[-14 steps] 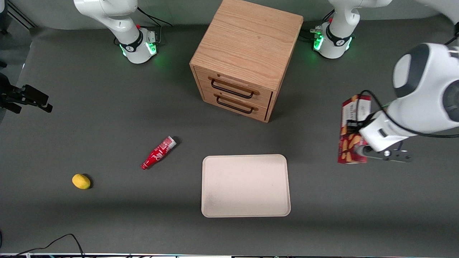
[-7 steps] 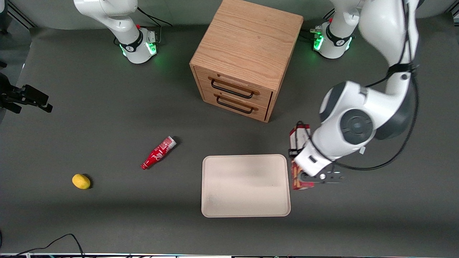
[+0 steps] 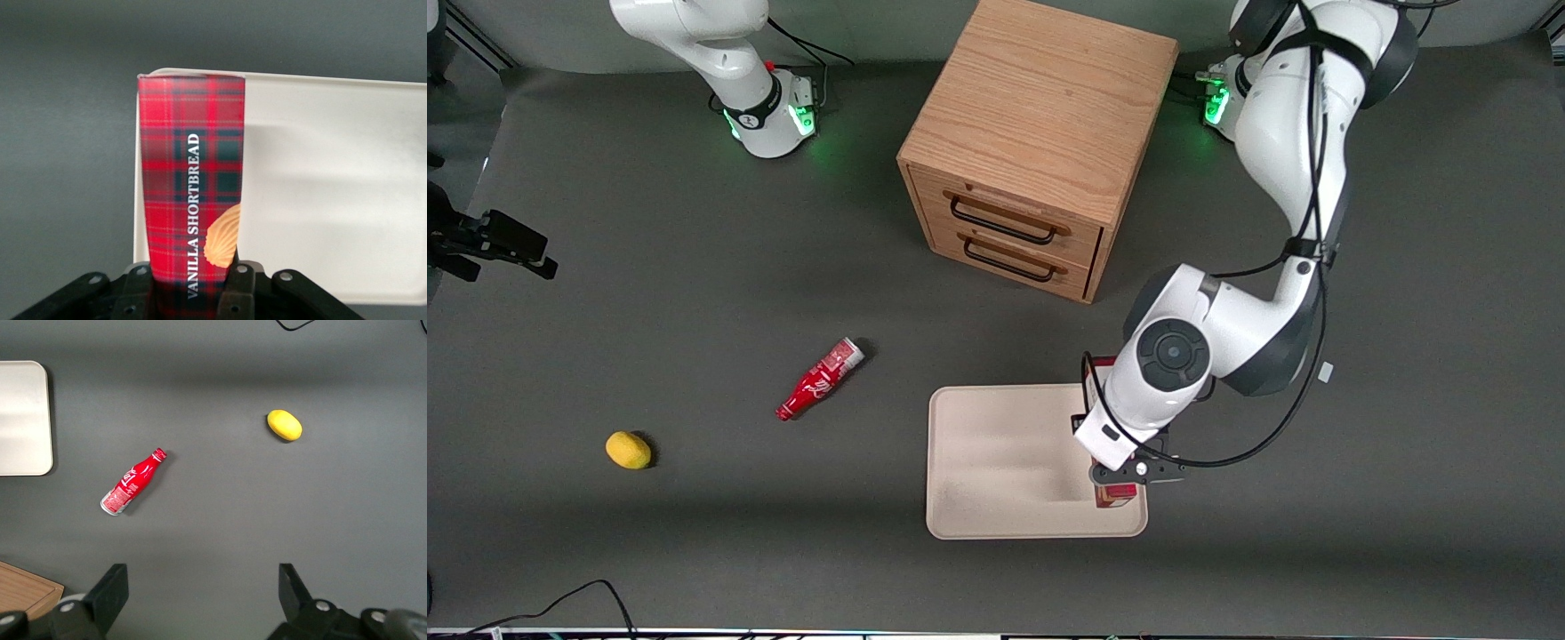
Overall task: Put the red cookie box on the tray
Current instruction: 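Carry the held box over the cream tray with the left gripper, then lower the box onto the tray corner and open the left gripper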
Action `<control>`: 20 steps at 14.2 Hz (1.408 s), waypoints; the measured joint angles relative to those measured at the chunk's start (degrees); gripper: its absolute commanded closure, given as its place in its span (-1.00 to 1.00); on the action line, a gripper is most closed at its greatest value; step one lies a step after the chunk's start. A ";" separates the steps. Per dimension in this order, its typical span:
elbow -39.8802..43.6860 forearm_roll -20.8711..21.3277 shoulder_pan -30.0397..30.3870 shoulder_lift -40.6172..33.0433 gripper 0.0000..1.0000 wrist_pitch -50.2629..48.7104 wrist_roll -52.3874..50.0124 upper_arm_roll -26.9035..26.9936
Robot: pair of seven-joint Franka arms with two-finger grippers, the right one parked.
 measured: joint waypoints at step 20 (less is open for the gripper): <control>1.38 3.52 -0.21 7.66 -1.00 4.53 -0.42 0.26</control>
